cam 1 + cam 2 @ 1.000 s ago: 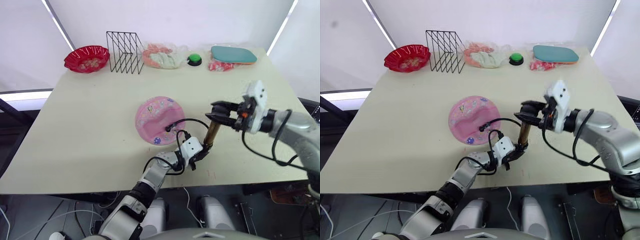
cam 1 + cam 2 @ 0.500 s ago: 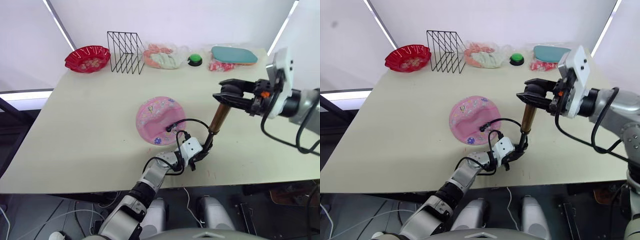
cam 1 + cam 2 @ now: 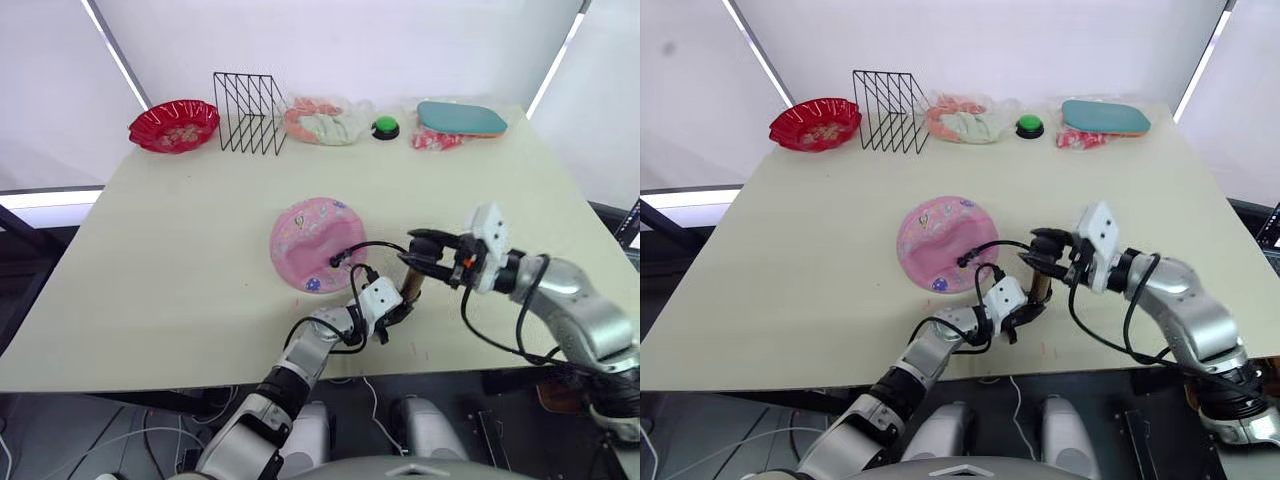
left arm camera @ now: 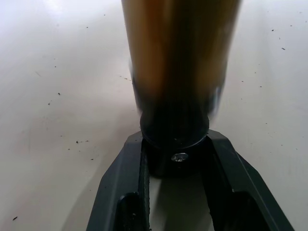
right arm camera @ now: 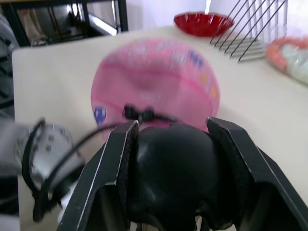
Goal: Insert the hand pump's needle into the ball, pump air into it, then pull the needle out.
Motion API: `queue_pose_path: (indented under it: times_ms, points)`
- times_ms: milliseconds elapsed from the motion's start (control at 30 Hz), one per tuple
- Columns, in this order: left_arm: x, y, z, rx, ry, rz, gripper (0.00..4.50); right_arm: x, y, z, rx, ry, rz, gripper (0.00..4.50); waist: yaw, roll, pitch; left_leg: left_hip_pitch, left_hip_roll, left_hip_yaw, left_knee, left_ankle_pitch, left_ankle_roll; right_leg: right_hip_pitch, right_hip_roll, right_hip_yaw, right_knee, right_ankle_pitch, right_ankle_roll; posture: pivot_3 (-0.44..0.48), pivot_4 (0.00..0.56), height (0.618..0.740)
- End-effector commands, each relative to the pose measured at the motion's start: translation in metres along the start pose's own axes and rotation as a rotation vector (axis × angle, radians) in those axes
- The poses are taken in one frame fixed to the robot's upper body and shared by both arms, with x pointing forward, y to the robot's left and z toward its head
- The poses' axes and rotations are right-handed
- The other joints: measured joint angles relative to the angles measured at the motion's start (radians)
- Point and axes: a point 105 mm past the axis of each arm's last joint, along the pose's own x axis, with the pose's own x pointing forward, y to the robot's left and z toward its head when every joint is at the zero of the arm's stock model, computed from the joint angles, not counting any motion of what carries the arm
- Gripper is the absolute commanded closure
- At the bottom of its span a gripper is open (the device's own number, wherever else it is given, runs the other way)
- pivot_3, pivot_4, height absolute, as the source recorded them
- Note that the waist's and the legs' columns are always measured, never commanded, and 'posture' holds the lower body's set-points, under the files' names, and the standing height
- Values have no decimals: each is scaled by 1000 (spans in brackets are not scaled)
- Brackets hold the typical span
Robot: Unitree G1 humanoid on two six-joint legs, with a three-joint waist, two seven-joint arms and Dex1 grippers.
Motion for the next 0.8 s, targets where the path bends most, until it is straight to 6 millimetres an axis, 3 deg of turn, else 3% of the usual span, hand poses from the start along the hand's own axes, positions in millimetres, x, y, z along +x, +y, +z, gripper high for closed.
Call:
queue_pose_path:
  times_ms: [33,100,233,433,533,633,800]
  points:
    - [-3,-14,-24,-33,89,-49,3554,1,-2,-31,79,116,-13,2742,1,0,-2,2,1,0,-2,0,0,1,1,0,-1,0,0,0,150,740]
    - [-3,-14,-25,-34,92,-48,3554,1,-7,-14,64,74,-26,2742,1,0,-2,4,2,-1,-3,0,0,3,2,-1,-3,0,0,0,150,740]
    - [-2,-17,-28,-36,104,-57,3554,-14,-20,56,-33,-49,-39,2742,5,5,4,1,2,-2,-3,0,0,2,2,-1,-4,0,0,0,150,740]
    - [-1,-18,-31,-36,111,-70,3554,-31,-20,117,-53,-122,-21,2742,11,9,8,-9,-2,-2,-3,0,0,-6,0,-1,-7,3,3,0,150,740]
    - [0,-17,-30,-36,111,-71,3554,-51,-21,149,-62,-146,-23,2742,13,8,9,-12,-5,-3,-3,0,0,-7,-3,-1,-8,3,3,0,150,740]
    - [0,-18,-30,-36,109,-74,3554,-57,-20,157,-55,-130,-26,2742,15,7,10,-15,-6,-4,-2,-1,2,-8,-4,-2,-9,3,3,0,150,740]
    - [1,-19,-31,-41,105,-78,3554,-44,-15,125,-27,-12,-21,2742,17,7,9,-18,-6,-4,-2,-1,2,-10,-4,-2,-9,3,3,0,150,740]
